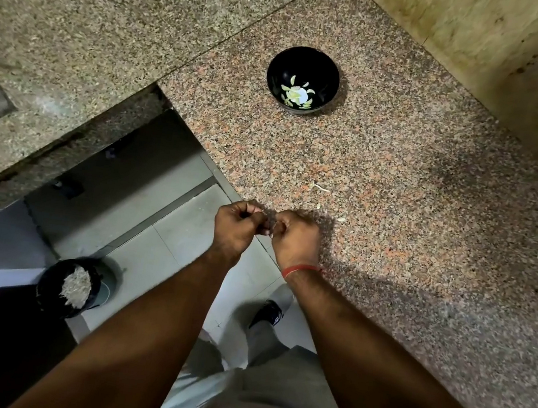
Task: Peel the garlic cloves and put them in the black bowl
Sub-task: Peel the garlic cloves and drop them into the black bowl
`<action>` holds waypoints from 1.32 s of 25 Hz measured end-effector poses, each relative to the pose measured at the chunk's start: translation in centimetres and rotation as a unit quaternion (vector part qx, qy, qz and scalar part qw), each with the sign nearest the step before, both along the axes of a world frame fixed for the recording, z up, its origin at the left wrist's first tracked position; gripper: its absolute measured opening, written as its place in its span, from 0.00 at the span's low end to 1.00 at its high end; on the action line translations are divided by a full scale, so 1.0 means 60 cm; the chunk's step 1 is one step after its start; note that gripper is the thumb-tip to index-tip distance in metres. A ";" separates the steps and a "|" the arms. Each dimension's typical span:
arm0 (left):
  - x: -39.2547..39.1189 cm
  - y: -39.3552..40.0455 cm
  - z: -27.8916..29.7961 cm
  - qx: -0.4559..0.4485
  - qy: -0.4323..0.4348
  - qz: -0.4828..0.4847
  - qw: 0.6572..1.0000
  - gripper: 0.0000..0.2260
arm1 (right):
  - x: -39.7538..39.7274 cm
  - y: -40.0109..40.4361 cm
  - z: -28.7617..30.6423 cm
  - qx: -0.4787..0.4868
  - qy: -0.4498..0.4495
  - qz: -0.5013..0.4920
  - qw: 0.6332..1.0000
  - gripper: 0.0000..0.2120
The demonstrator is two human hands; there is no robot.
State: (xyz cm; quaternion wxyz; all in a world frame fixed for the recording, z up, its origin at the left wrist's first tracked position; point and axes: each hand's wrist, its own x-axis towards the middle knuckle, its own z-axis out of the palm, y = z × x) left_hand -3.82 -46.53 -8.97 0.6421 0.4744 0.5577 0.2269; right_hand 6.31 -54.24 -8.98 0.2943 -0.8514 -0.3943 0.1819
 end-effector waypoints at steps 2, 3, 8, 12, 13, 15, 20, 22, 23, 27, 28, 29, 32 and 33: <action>-0.009 -0.001 0.000 -0.004 -0.009 0.003 1.000 0.03 | -0.007 -0.005 -0.007 0.008 0.013 -0.025 1.000 0.09; -0.015 -0.002 -0.001 -0.010 -0.015 0.009 1.000 0.03 | -0.013 -0.008 -0.010 0.016 0.027 -0.052 0.998 0.09; -0.099 -0.005 0.000 -0.034 -0.032 0.060 0.997 0.03 | -0.086 -0.009 -0.003 0.062 0.257 -0.231 0.936 0.08; -0.220 -0.008 0.002 -0.054 -0.040 0.124 0.990 0.05 | -0.178 0.028 0.022 0.113 0.507 -0.239 0.821 0.09; -0.258 -0.010 0.003 -0.057 -0.045 0.141 0.987 0.05 | -0.211 0.041 0.026 0.123 0.542 -0.229 0.799 0.09; -0.340 -0.009 0.005 -0.059 -0.050 0.174 0.982 0.05 | -0.289 0.067 0.026 0.117 0.600 -0.202 0.765 0.10; -0.551 0.007 -0.001 -0.065 -0.053 0.273 0.958 0.05 | -0.489 0.127 0.004 0.036 0.656 -0.127 0.743 0.12; -0.627 0.016 -0.015 -0.071 -0.054 0.312 0.946 0.04 | -0.564 0.155 -0.011 0.008 0.663 -0.094 0.743 0.11; -0.666 0.022 -0.027 -0.071 -0.055 0.334 0.938 0.03 | -0.603 0.171 -0.022 -0.009 0.666 -0.075 0.742 0.11; -0.806 0.040 -0.113 -0.082 -0.047 0.421 0.902 0.02 | -0.746 0.231 -0.111 -0.089 0.647 0.004 0.757 0.09; -0.833 0.045 -0.138 -0.085 -0.047 0.438 0.894 0.02 | -0.773 0.246 -0.141 -0.100 0.646 0.019 0.757 0.08; -0.857 0.051 -0.163 -0.090 -0.045 0.452 0.886 0.02 | -0.798 0.260 -0.172 -0.106 0.649 0.033 0.753 0.08; -0.936 0.084 -0.276 -0.104 -0.038 0.499 0.860 0.02 | -0.887 0.313 -0.301 -0.136 0.638 0.079 0.754 0.08; -0.960 0.098 -0.319 -0.111 -0.038 0.514 0.850 0.02 | -0.916 0.332 -0.345 -0.155 0.621 0.092 0.763 0.09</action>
